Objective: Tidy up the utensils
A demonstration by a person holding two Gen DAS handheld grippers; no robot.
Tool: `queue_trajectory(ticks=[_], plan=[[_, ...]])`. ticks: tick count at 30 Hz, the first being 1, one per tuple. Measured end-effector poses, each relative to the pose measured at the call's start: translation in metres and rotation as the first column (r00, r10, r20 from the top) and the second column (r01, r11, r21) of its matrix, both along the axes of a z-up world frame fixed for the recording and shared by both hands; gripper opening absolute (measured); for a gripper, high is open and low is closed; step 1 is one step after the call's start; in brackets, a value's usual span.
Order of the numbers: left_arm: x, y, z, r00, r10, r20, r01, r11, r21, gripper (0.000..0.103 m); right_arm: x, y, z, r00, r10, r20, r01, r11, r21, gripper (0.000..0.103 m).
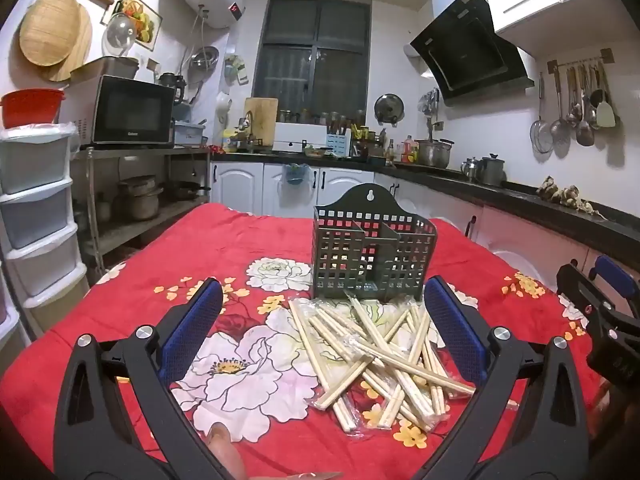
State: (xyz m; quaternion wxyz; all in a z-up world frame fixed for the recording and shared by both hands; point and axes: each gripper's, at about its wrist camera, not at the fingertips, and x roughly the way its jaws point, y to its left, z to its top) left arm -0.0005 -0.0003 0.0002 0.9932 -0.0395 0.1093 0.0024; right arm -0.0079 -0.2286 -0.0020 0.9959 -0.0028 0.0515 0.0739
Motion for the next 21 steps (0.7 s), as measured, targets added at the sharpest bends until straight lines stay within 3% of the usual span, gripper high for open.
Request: queue_trajectory(ticks=[21], plan=[[0.0002,0.0026,-0.0013,1.0,-0.004,-0.019,0.004,1.0,-0.012,0.093,-0.0007,0.0018,-0.0001,1.0,-0.01,-0.009,0.01,1.0,-0.003,0.097]])
